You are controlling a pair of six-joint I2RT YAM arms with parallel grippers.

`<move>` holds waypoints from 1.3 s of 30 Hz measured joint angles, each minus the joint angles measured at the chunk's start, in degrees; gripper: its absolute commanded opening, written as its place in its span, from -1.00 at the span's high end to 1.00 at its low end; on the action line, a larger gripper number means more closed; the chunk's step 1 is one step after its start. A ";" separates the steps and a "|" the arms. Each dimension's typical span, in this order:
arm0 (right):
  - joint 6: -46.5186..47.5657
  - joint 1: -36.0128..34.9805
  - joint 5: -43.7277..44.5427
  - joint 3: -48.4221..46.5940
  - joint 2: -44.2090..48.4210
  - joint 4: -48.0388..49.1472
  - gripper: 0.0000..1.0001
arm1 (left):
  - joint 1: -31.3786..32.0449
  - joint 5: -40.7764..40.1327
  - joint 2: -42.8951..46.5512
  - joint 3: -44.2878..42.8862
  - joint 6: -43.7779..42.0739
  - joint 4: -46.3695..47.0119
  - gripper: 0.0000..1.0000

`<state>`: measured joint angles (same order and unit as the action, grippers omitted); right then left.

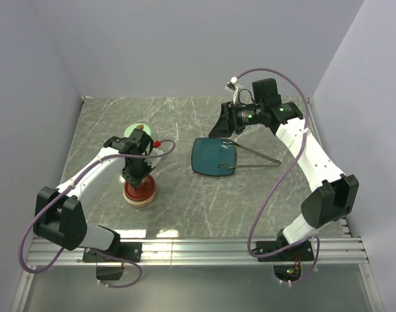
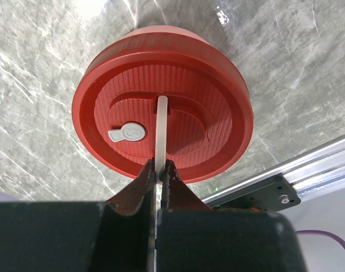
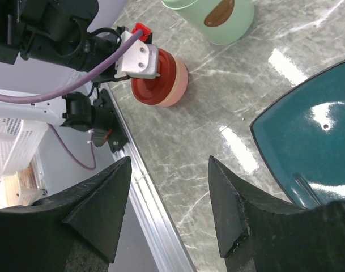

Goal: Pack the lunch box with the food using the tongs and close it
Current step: Put the lid back on the lunch box

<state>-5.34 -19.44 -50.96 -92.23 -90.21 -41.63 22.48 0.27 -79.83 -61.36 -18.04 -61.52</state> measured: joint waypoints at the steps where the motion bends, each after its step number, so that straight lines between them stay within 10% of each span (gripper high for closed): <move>1: 0.13 0.04 0.07 0.02 0.00 -0.17 -0.27 | 0.00 -0.04 0.00 0.00 0.15 -0.11 0.99; 39: 0.79 0.22 0.42 0.02 0.09 -1.73 -0.22 | -0.02 -2.54 -3.69 -2.14 1.29 -3.41 0.99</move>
<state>-4.56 -19.22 -50.54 -92.20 -90.13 -43.35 22.46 -2.26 -83.53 -63.51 -16.75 -64.93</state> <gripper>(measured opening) 0.612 0.046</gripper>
